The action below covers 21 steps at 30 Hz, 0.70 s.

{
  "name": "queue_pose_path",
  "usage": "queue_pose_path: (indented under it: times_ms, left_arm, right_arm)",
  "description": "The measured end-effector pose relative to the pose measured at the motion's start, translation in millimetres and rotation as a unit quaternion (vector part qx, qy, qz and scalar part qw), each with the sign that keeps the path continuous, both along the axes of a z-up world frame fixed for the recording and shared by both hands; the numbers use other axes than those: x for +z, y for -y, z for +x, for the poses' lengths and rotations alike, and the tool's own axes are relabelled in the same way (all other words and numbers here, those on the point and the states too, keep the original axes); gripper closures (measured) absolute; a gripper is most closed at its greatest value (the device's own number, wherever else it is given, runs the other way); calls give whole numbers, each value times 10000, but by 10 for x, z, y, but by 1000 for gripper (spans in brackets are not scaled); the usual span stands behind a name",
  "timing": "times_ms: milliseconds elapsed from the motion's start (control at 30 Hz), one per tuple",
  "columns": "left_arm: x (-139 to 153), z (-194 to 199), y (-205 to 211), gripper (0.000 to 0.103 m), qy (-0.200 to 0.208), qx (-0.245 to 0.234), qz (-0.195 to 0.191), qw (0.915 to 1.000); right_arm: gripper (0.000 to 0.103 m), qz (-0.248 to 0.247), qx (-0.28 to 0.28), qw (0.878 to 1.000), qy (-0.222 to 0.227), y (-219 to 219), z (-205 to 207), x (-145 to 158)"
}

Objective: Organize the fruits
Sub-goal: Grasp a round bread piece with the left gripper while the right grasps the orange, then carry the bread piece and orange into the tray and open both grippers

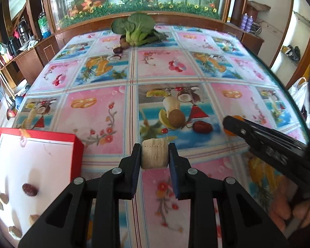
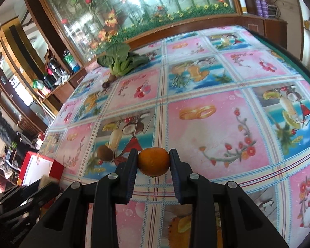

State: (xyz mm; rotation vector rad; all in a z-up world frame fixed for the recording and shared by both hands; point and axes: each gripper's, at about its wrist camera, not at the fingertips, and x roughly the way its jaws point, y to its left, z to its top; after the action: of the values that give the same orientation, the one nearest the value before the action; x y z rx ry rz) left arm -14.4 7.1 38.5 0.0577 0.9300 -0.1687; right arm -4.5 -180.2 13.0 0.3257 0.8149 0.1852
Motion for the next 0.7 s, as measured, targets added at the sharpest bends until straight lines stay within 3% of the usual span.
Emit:
queue_pose_path:
  times_ms: [333,533,700]
  left_arm:
    - [344,-520,-415,75,414,142,-170,9989]
    - [503,-712,-961,75,699,578,-106,9958]
    - [535,-762,-1522,75,799,1195,-206,9894]
  right_arm:
    - [74,228,179,9995,139,-278,-268,81]
    - [74,275,1030,9941,191,-1024,-448,226]
    - [74,205,1832,9822,363,-1714,-608,405]
